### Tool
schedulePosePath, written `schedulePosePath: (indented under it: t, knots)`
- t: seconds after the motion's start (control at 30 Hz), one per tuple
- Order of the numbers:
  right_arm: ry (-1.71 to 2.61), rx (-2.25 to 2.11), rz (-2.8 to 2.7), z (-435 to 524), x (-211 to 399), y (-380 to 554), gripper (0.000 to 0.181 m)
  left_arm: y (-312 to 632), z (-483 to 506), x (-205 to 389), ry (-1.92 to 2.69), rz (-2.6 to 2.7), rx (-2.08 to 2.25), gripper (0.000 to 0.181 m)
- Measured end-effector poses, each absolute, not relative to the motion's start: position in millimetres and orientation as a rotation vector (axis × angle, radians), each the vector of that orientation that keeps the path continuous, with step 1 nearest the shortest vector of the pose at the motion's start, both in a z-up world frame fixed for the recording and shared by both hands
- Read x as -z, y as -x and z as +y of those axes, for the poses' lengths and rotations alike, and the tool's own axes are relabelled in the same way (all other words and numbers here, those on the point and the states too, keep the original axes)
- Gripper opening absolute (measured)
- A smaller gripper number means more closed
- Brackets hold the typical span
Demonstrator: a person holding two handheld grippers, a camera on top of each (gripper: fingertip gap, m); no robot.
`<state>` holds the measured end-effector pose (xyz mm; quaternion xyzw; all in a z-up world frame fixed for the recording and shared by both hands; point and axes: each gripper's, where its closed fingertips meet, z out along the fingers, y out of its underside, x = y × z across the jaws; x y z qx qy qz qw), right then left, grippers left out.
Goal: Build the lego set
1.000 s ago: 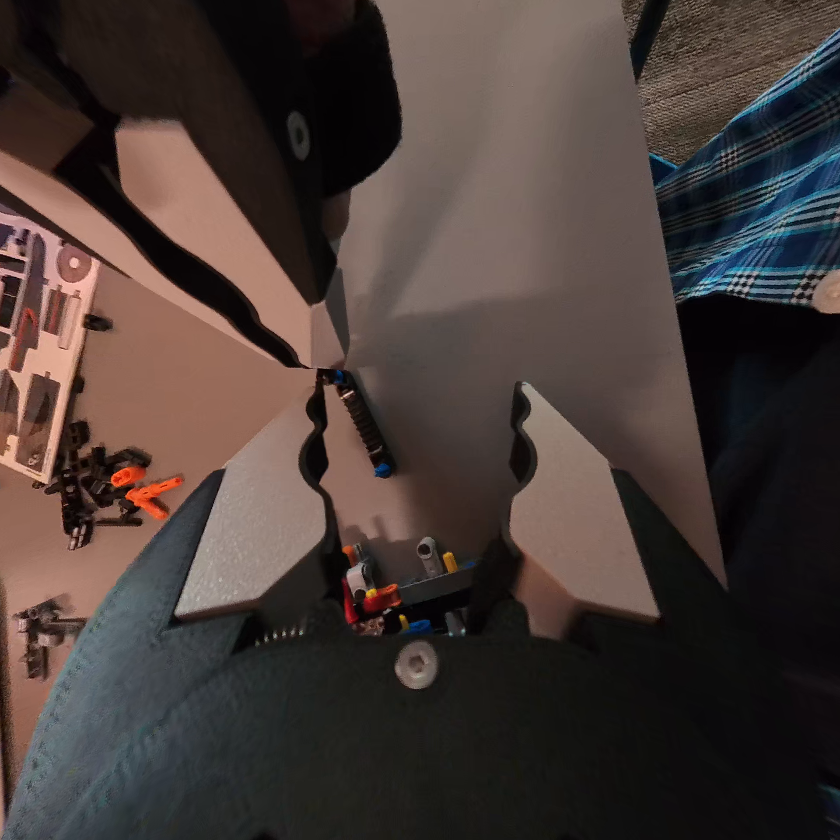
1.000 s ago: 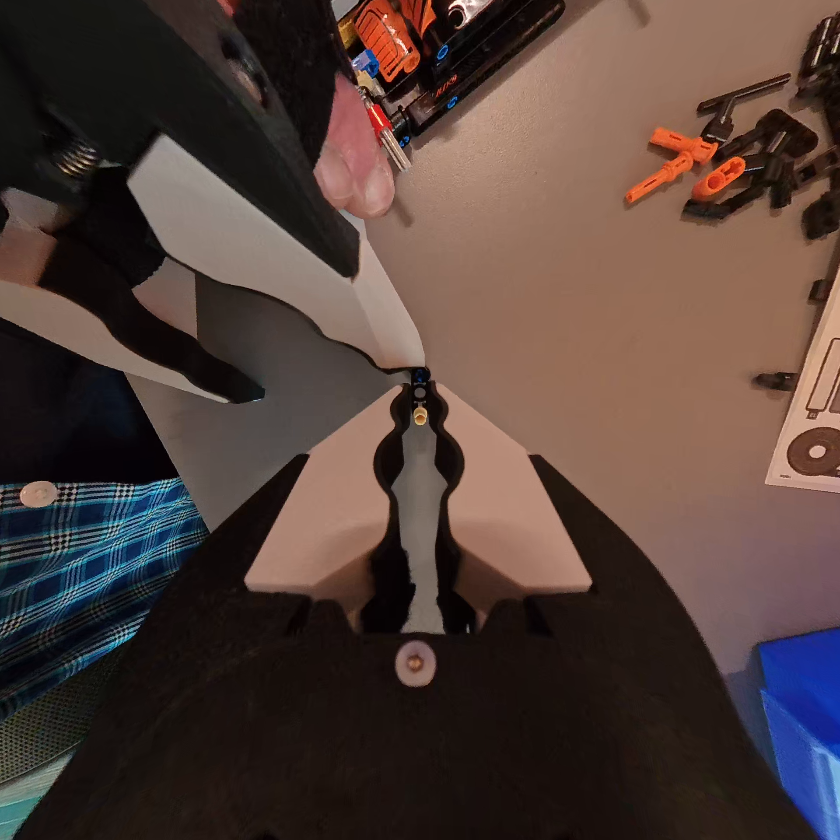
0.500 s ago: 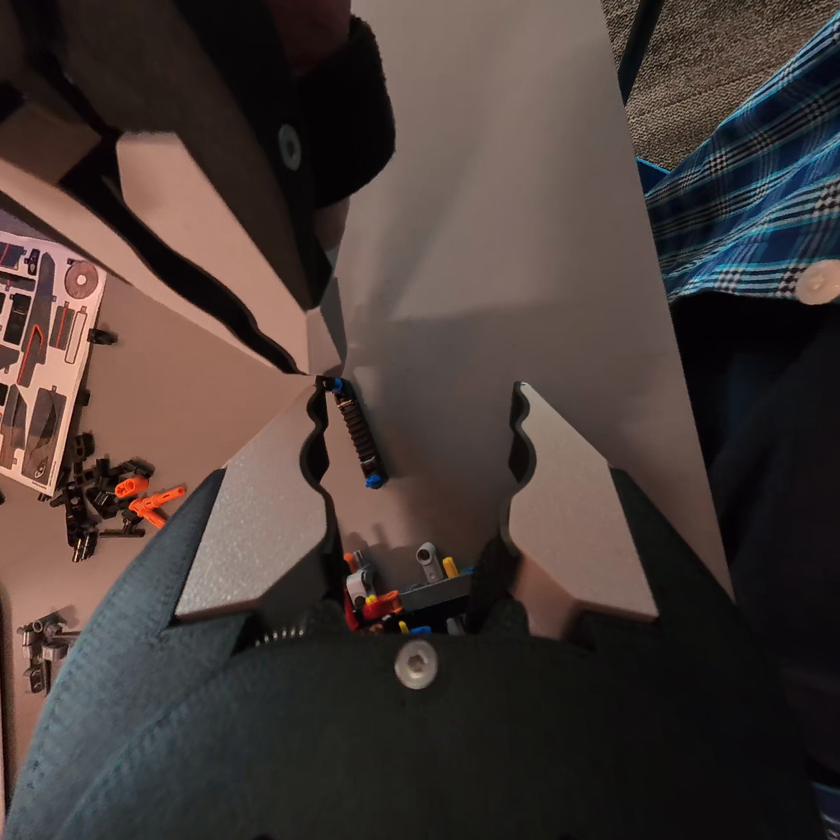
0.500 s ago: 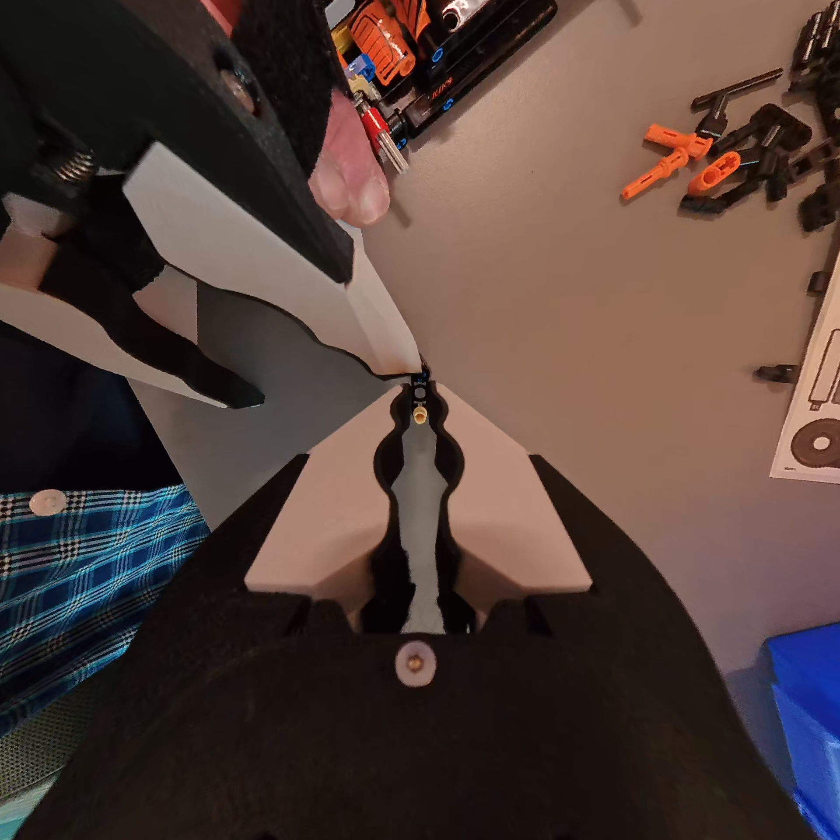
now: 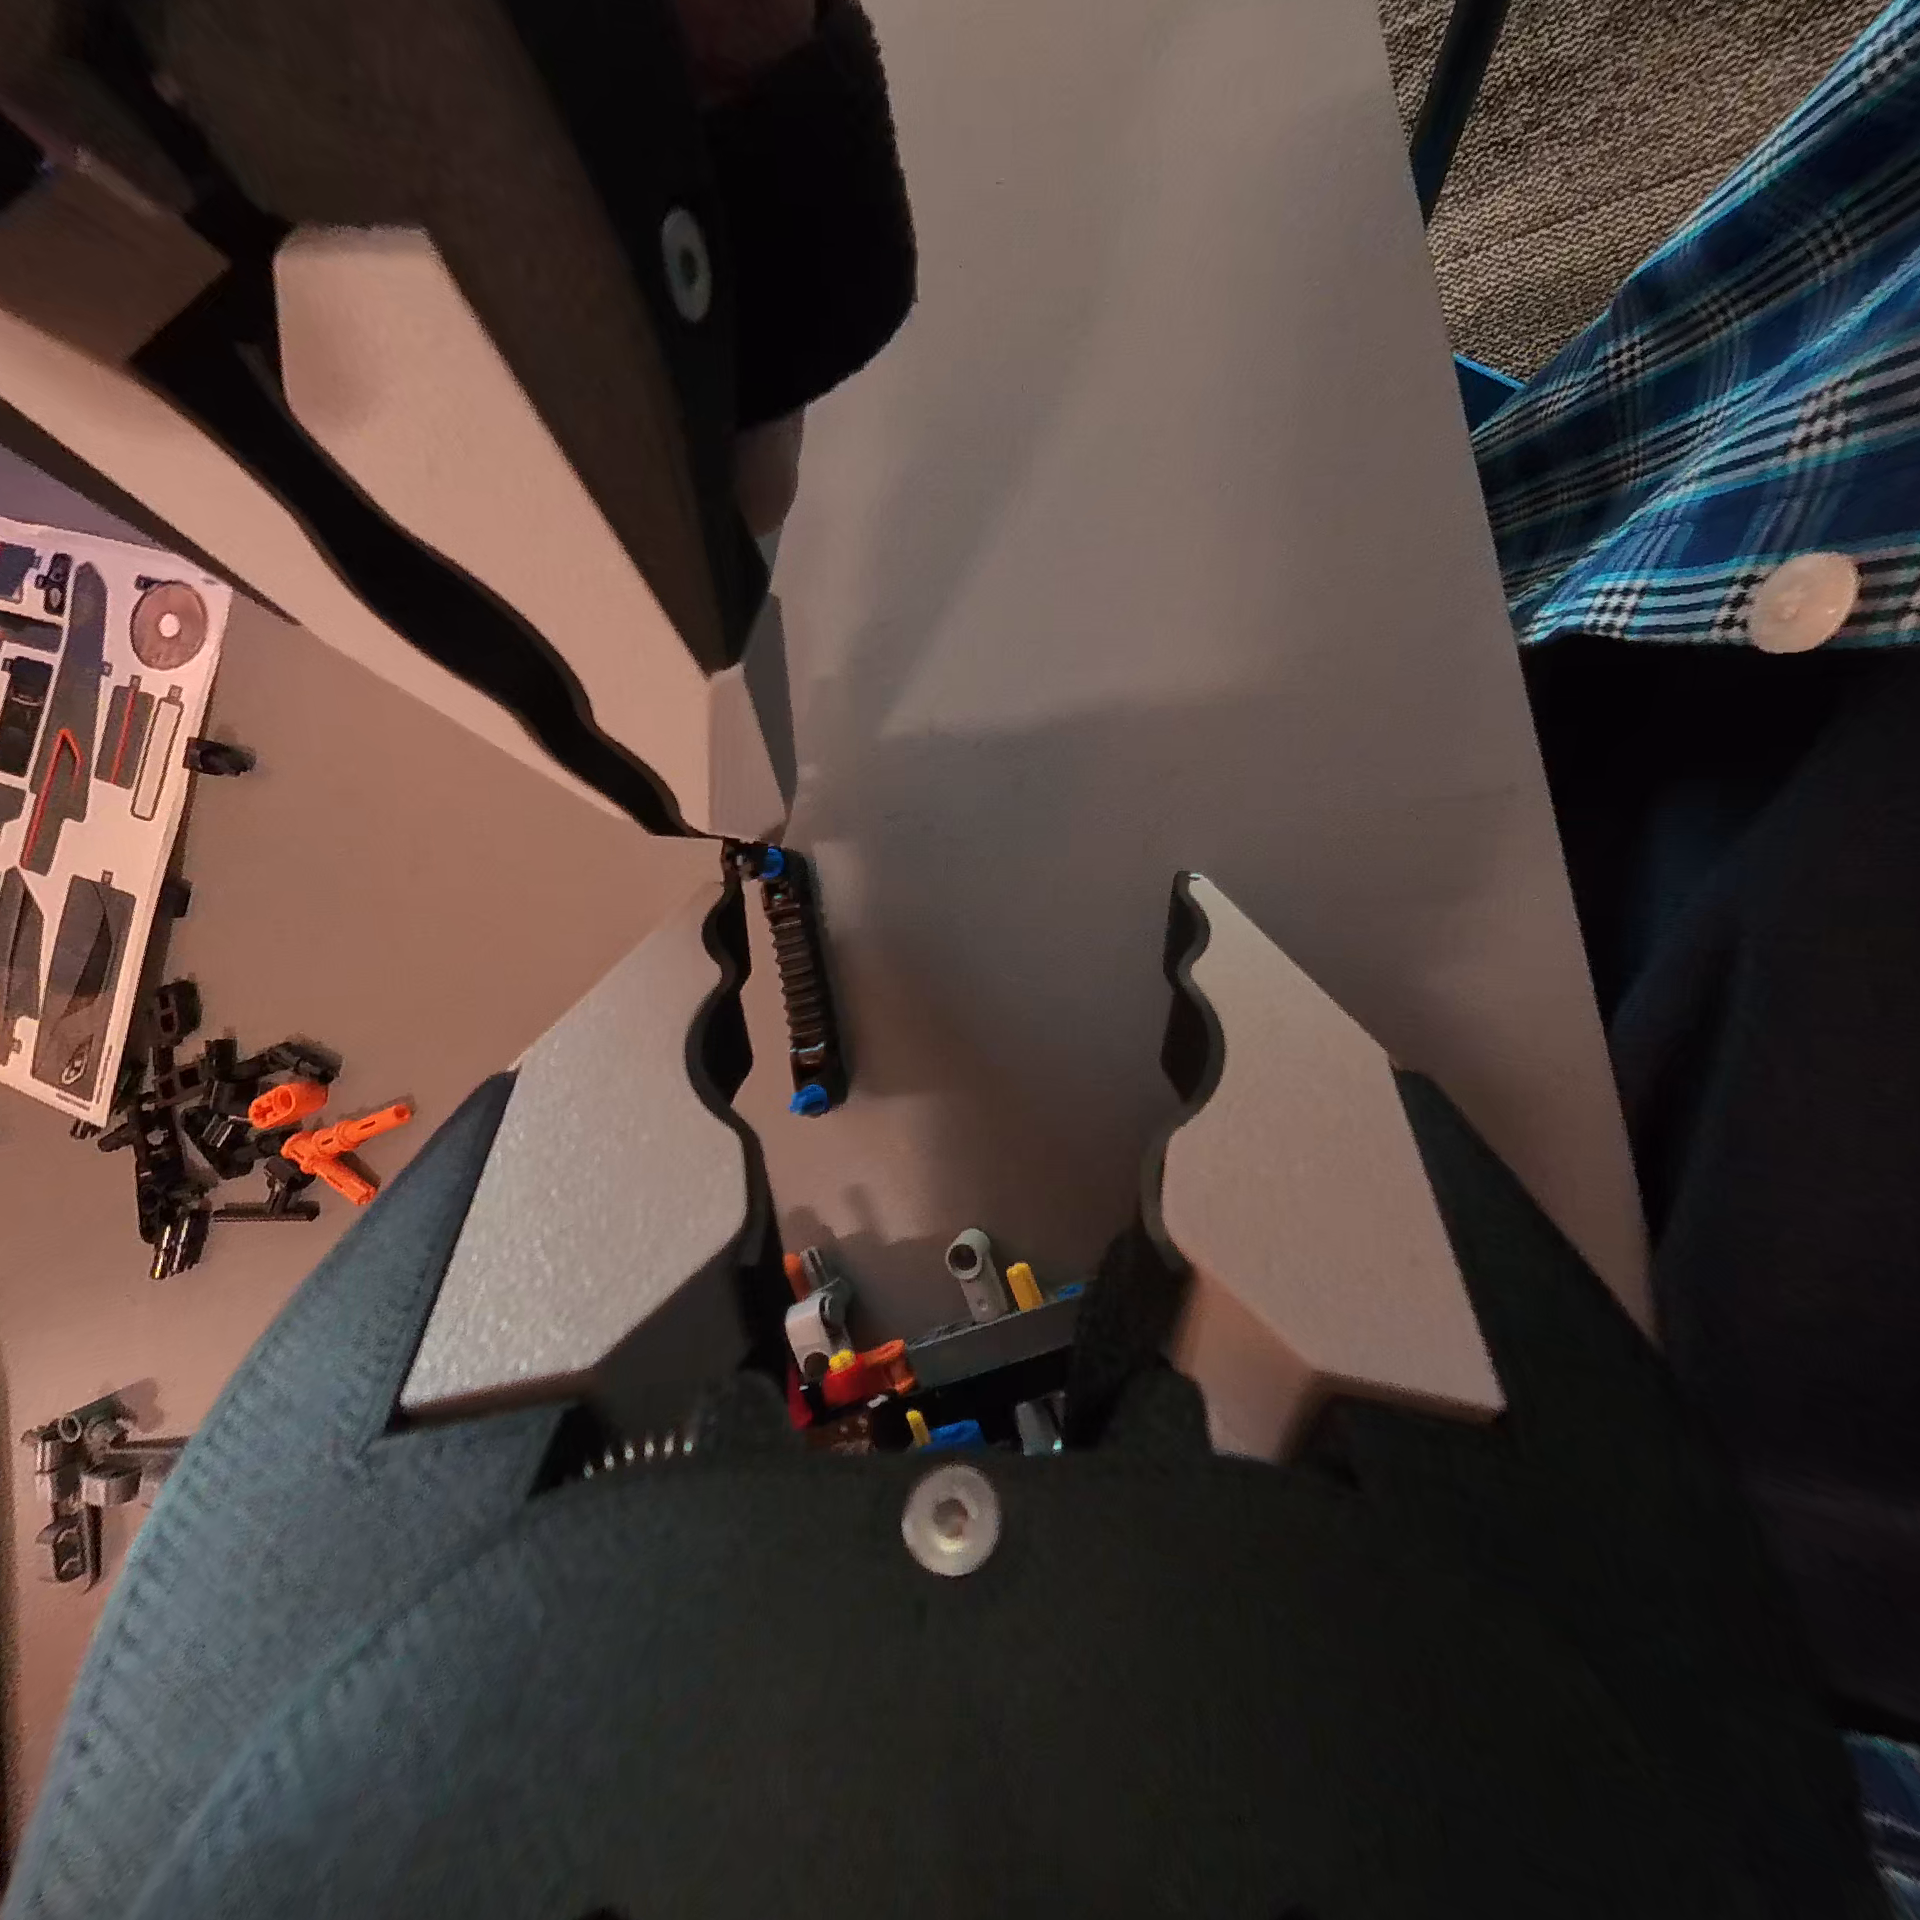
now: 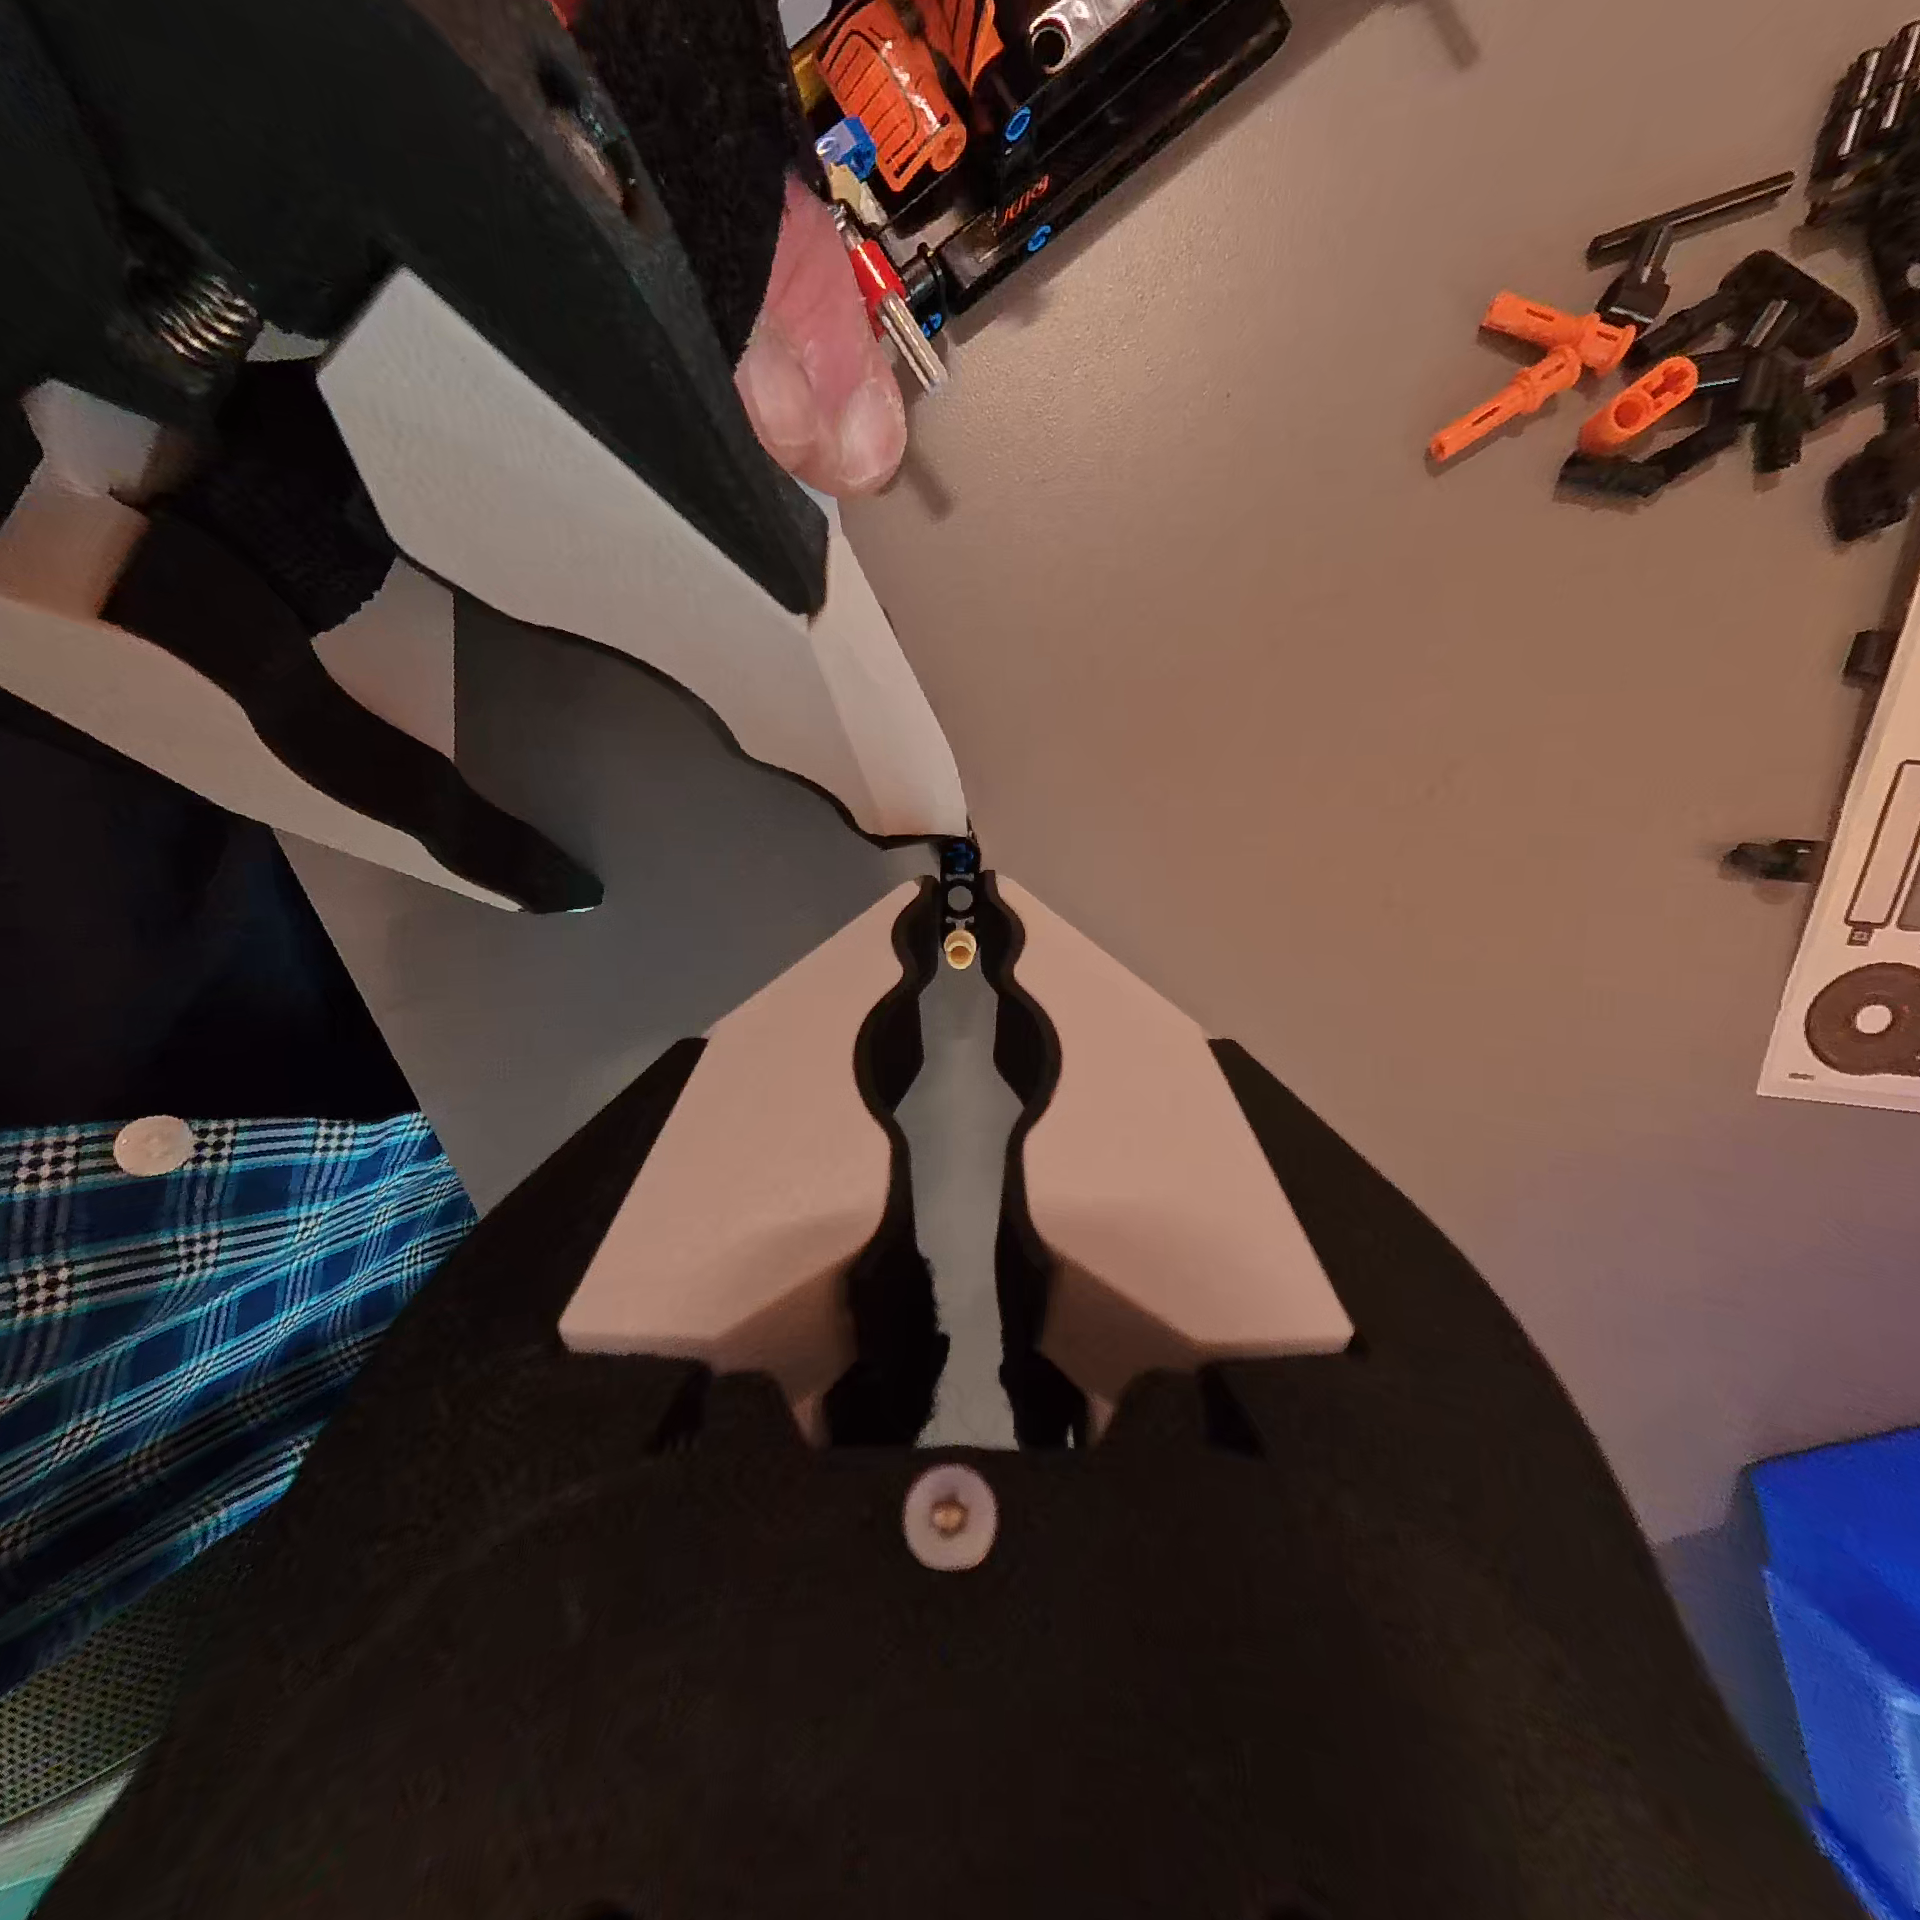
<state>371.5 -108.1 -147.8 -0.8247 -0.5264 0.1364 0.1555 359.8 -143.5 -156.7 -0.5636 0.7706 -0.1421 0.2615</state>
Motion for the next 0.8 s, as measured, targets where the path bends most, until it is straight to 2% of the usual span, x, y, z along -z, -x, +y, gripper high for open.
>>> schedulePosePath:
  t: [0.8]
  knots:
    - [2.393, -0.340, -1.470, -107.9, 149.3, -370.8, 0.004, -347.1, -151.8, 161.3, 1.699, 2.114, 0.439, 0.073]
